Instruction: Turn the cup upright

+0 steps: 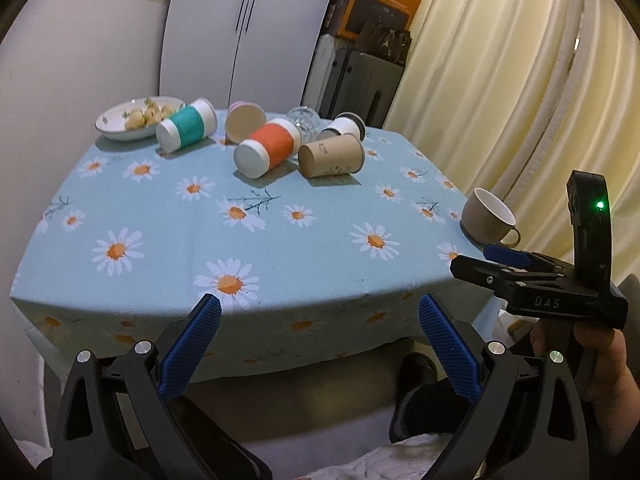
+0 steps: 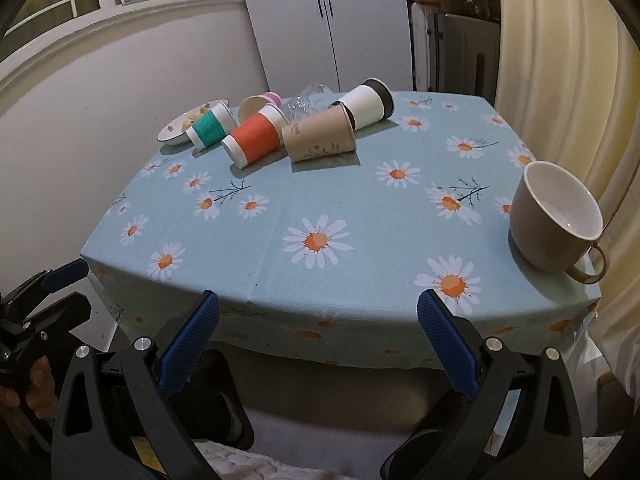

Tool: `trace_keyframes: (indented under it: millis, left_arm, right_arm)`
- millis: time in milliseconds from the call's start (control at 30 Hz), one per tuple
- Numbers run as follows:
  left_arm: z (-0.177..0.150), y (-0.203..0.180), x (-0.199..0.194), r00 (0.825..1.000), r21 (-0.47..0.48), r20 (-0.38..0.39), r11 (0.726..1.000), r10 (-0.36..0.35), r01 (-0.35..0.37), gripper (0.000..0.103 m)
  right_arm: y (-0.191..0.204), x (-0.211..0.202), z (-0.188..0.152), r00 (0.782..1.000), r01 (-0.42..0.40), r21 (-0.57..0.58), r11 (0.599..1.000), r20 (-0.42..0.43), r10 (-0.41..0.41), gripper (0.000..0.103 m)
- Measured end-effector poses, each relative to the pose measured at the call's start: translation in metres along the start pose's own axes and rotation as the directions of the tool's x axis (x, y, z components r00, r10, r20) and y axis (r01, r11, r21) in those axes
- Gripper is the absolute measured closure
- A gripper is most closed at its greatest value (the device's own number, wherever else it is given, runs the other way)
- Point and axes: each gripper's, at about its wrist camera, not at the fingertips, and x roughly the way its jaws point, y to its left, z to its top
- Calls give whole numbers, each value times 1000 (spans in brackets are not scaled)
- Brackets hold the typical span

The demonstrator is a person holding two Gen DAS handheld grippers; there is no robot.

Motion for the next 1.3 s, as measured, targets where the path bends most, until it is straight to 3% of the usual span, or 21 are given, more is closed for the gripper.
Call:
trace_keyframes:
  millis: [67, 233, 367, 600, 667, 767, 1000, 1133, 1267, 1300]
  left_arm:
    - [7, 5, 7, 999, -11, -32, 1000, -13, 12, 7]
    - [32, 27, 33, 991, 0, -126, 999, 41, -42, 7]
    - [66, 42, 49, 983, 71, -158, 994, 89, -78, 7]
    - [136, 57, 91, 963, 148, -261, 988, 72, -34, 7]
    - [154, 55, 109, 950, 199, -301, 980, 89, -29, 7]
    - [179, 53, 138, 924, 266, -356, 963, 138, -41, 7]
    - [205, 43, 200, 861, 405, -450, 913, 236, -39, 8]
    - [210, 41, 222, 842, 416, -483, 909, 242, -23, 8]
    - [209, 42, 240, 822, 433, -502, 901, 269, -30, 8]
    - [209, 44, 244, 813, 431, -515, 902, 271, -28, 16]
  right_arm:
    - [-3, 4, 6, 1000, -17, 16, 1000, -10, 17, 5]
    - [-15, 21, 40, 997, -71, 78, 994, -14, 72, 5]
    - [-27, 41, 73, 987, -150, 154, 977, -33, 157, 5]
    - [-40, 71, 124, 961, -243, 272, 931, -65, 269, 5]
    - [-46, 80, 137, 948, -275, 338, 900, -64, 313, 5]
    - [-59, 87, 144, 958, -237, 413, 879, -51, 282, 5]
    - [-74, 108, 126, 929, -274, 465, 842, -98, 356, 5]
    - [-86, 109, 119, 924, -264, 525, 809, -102, 368, 5]
    - [-90, 111, 117, 903, -296, 556, 777, -101, 417, 5]
    - [-89, 110, 117, 899, -303, 559, 772, -102, 427, 5]
